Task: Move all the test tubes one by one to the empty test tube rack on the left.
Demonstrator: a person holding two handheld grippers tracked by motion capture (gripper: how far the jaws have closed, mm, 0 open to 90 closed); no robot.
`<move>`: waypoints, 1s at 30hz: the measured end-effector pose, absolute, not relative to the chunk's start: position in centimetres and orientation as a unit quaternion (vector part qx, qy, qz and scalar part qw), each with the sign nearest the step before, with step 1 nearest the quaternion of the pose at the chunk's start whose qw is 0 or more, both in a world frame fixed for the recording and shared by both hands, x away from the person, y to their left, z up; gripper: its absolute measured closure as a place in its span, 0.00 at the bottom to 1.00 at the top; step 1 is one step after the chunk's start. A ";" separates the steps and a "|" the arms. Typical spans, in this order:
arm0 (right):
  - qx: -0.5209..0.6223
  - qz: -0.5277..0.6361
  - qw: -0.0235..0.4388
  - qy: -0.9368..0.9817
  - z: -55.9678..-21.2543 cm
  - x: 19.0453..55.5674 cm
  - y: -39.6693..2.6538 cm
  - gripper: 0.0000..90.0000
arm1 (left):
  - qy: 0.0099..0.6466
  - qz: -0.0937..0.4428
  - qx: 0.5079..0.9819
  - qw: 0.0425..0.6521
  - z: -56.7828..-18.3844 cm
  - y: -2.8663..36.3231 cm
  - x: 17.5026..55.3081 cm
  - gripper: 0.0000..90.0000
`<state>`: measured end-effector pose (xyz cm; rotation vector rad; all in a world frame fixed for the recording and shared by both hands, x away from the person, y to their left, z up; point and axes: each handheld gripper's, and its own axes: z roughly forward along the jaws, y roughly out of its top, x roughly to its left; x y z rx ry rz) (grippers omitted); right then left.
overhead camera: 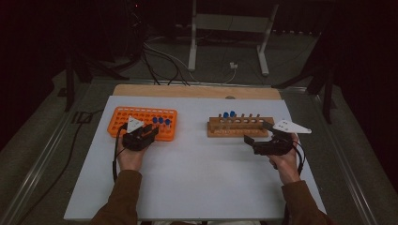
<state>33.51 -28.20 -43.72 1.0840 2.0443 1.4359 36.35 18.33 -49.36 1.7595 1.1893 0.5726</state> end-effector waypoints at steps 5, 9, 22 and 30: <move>0.388 0.517 0.210 0.733 -43.5 33.5 -28.1 0.00 | 0.495 0.228 0.688 0.480 -48.6 19.3 35.2 0.62; 0.389 0.519 0.211 0.731 -43.2 33.6 -27.9 0.00 | 0.484 0.225 0.685 0.495 -47.9 19.7 34.2 0.57; 0.401 0.516 0.211 0.727 -42.2 35.0 -26.9 0.00 | 0.473 0.244 0.675 0.512 -46.6 19.9 31.8 0.17; 0.407 0.506 0.203 0.733 -42.5 36.4 -25.7 0.00 | 0.469 0.275 0.675 0.498 -46.2 19.6 31.4 0.01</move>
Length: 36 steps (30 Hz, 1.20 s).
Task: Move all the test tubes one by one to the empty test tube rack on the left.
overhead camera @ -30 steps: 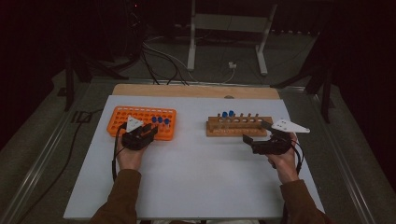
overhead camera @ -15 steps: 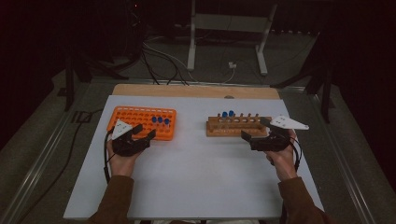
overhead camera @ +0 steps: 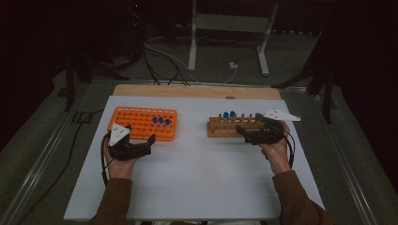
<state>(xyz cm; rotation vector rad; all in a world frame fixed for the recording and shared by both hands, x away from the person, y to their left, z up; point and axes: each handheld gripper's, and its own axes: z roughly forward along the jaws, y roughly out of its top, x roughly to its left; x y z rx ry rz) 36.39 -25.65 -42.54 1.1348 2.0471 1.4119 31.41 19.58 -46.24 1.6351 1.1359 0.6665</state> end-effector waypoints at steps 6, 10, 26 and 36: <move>0.400 0.497 0.204 0.743 -42.2 37.4 -24.7 0.00 | 0.473 0.275 0.674 0.497 -46.4 19.6 31.5 0.01; 0.398 0.498 0.199 0.745 -42.2 38.2 -24.2 0.04 | 0.478 0.272 0.673 0.494 -46.6 19.7 31.5 0.01; 0.402 0.454 0.207 0.768 -45.0 40.8 -22.9 0.63 | 0.479 0.273 0.682 0.481 -46.9 19.3 31.7 0.01; 0.419 0.460 0.200 0.757 -46.1 41.6 -22.5 0.77 | 0.477 0.274 0.688 0.474 -46.9 19.1 31.7 0.01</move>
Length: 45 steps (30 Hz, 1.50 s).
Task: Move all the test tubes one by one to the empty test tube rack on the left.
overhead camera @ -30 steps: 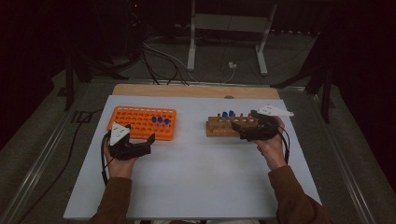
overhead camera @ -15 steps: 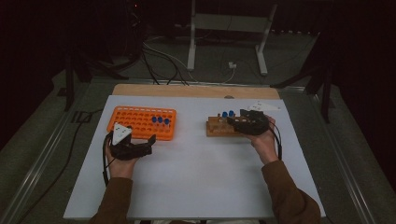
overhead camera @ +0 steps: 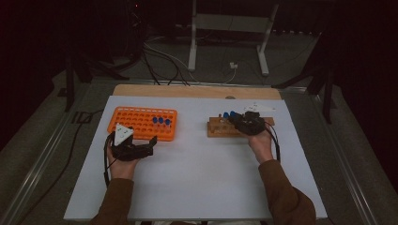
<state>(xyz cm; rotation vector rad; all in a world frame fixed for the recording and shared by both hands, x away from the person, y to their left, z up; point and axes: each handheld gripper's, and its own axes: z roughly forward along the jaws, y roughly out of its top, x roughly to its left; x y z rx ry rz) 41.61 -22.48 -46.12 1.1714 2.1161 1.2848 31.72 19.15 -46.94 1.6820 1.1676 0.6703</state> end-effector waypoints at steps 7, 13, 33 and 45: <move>0.417 0.461 0.200 0.757 -46.5 41.7 -22.2 0.83 | 0.477 0.276 0.689 0.471 -47.0 19.2 31.7 0.01; 0.411 0.457 0.209 0.761 -46.6 41.5 -22.0 0.85 | 0.477 0.276 0.688 0.471 -47.0 19.1 31.7 0.01; 0.409 0.476 0.215 0.749 -46.0 40.8 -22.2 0.85 | 0.478 0.275 0.689 0.471 -47.1 19.1 31.7 0.01; 0.403 0.490 0.228 0.739 -44.8 40.3 -22.8 0.85 | 0.475 0.273 0.691 0.471 -47.1 18.8 31.7 0.01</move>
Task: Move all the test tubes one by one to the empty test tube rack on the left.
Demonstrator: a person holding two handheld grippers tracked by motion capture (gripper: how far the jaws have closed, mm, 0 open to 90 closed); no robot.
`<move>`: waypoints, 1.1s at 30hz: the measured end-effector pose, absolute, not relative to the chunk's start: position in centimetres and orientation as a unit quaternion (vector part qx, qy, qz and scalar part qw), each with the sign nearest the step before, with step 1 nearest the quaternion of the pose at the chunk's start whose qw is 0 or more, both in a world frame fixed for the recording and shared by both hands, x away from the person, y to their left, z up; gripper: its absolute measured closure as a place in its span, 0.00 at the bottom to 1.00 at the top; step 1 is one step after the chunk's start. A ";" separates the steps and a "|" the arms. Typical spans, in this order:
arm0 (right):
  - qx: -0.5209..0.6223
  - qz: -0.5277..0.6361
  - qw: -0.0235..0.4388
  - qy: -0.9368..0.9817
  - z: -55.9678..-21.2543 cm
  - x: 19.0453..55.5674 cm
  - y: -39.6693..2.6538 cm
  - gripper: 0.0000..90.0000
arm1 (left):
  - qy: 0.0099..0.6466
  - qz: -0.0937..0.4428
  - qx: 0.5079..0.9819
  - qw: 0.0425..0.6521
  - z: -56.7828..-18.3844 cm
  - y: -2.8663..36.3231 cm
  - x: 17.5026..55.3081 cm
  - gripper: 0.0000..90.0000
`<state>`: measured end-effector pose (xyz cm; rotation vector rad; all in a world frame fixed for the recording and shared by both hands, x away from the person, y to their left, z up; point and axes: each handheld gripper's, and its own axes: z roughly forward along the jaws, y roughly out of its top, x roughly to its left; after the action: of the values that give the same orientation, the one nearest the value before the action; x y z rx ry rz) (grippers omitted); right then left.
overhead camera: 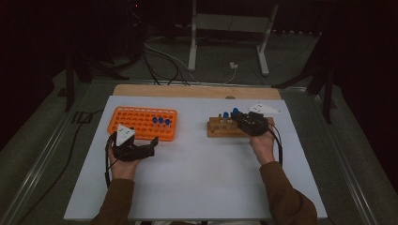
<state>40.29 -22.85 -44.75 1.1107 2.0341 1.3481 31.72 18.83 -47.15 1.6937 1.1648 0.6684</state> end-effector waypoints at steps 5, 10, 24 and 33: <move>0.404 0.491 0.227 0.737 -44.5 40.2 -23.0 0.85 | 0.475 0.273 0.691 0.472 -47.1 18.8 31.7 0.01; 0.403 0.496 0.230 0.734 -44.1 40.1 -23.2 0.85 | 0.474 0.272 0.692 0.473 -47.1 18.7 31.7 0.01; 0.391 0.506 0.244 0.729 -42.2 39.3 -23.7 0.85 | 0.457 0.259 0.687 0.502 -45.9 17.3 31.7 0.01; 0.382 0.510 0.251 0.729 -41.2 38.8 -23.8 0.85 | 0.415 0.262 0.711 0.504 -44.7 14.4 31.8 0.01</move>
<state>38.77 -23.84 -41.23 1.0381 1.9839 1.3864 31.79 14.38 -44.73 1.7175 1.0016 0.6320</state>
